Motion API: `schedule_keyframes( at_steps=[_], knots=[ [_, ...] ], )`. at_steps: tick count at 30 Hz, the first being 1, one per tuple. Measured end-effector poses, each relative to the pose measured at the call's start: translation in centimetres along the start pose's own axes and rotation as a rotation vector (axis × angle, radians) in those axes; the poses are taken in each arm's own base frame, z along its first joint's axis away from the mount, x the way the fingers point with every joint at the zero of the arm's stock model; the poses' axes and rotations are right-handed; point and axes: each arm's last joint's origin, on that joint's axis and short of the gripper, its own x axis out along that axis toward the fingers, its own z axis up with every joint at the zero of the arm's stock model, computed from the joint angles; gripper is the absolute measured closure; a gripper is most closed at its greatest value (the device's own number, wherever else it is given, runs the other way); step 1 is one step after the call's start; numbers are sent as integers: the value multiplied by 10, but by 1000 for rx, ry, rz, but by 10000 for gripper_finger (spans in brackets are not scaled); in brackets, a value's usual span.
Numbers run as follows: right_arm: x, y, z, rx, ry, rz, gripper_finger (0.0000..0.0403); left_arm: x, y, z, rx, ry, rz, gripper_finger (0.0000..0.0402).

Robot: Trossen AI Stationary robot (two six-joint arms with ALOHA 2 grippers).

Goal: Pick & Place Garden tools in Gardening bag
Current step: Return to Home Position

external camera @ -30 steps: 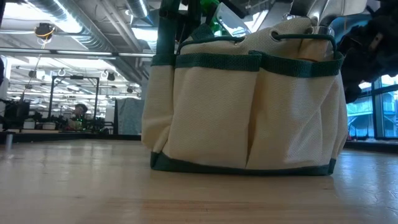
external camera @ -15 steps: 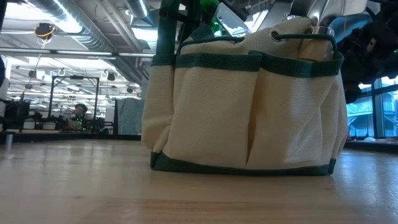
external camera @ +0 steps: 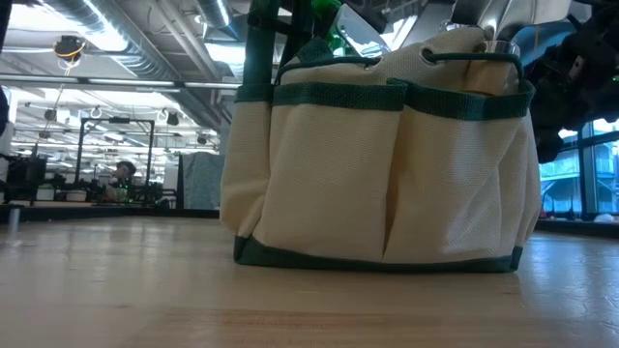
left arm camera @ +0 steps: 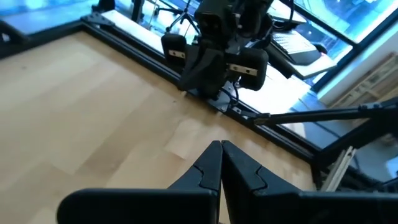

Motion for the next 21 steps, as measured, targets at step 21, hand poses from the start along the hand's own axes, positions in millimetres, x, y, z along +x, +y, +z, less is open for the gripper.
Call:
schedule_keyframes(
  at_steps=[21],
  knots=[
    [0, 0, 1, 0, -5, -2, 402, -71, 4, 36, 295, -134, -37, 400]
  ],
)
